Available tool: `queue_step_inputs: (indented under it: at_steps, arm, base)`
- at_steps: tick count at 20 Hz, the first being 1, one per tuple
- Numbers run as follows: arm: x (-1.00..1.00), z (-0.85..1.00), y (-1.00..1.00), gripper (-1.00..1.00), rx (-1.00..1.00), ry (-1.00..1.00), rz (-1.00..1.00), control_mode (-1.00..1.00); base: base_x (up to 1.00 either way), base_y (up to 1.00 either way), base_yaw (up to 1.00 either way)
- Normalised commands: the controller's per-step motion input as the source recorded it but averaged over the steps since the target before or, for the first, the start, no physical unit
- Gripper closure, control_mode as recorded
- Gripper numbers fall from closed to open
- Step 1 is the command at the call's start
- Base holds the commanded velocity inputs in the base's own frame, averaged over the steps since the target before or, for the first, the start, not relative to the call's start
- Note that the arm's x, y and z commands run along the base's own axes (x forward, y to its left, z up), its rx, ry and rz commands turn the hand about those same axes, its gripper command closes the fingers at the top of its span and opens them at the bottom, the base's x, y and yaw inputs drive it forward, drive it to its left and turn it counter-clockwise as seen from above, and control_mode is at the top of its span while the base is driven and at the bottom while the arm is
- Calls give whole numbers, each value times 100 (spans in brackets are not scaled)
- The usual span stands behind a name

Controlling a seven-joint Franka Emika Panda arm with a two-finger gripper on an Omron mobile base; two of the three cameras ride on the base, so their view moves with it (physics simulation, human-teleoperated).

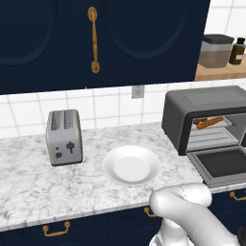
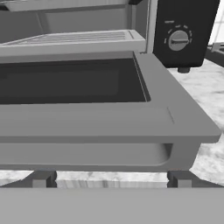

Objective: Pick up the kebab skewer and baguette bread, and place them inside the toaster oven. Close the toaster oven door and start by setting the timer.

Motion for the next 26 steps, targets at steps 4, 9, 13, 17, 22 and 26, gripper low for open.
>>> queue_step_inputs:
  at_steps: [4, 9, 13, 17, 22, 26]
  arm:
    - [4, 10, 0, -100, 0, -3, 0, -100]
    - [0, -5, 0, -100, 0, -1, 0, -100]
    - [0, -31, 0, -100, 0, 0, 0, -100]
    - [11, -1, 0, -100, 0, 0, 0, -100]
    - [15, 1, 0, -100, 0, 0, 0, -100]
    - [9, 11, 0, -100, 0, 0, 0, -100]
  base:
    - [0, 0, 0]
    - [0, 0, 0]
    - [0, 0, 0]
    - [0, 0, 0]
    - [0, 0, 0]
    - [0, 0, 0]
